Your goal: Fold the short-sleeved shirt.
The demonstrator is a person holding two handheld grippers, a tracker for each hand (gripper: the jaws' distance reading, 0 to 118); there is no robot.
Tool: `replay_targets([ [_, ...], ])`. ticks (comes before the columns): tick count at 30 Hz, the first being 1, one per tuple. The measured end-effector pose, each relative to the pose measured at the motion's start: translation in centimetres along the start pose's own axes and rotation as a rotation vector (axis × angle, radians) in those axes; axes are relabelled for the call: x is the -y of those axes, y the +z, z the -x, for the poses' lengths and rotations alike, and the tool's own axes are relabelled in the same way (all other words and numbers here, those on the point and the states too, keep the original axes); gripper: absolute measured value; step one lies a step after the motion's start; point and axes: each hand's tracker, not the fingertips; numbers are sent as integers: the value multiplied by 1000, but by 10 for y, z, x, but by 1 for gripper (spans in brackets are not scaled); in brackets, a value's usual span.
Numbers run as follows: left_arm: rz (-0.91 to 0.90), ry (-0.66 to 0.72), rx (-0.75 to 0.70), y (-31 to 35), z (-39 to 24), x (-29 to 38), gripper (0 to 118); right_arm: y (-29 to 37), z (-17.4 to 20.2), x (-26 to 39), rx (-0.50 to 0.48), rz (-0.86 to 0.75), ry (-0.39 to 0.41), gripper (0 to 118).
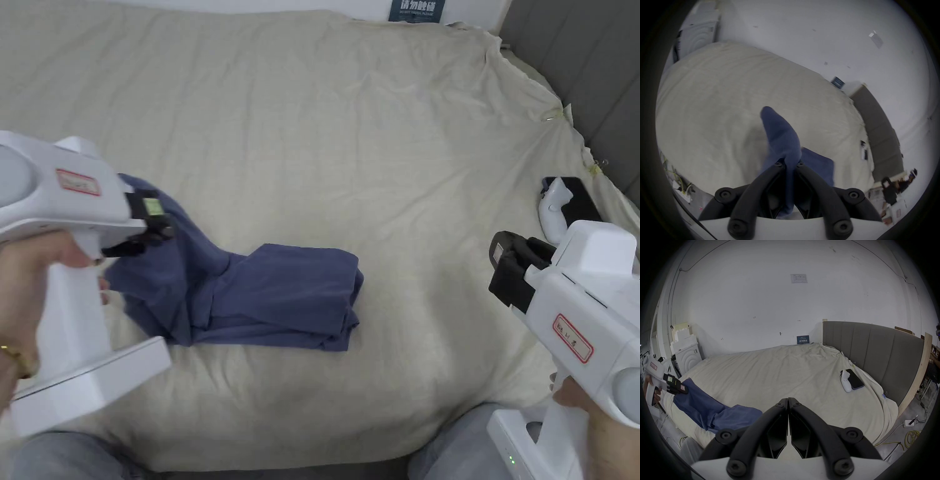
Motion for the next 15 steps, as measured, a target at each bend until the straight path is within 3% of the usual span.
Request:
replay_targets([
  [6,124,-50,123,-59,-75,26,4,3,-35,8,29,-5,-25,0],
  [12,268,-126,60,-130,-122,59,5,20,-46,8,83,-1,-16,0],
  [14,300,-190,19,-151,-130,68,16,23,-54,8,102,1,-28,0],
  [15,311,-217,-8,-161,-133,73,31,25,-51,6,107,2,-32,0],
])
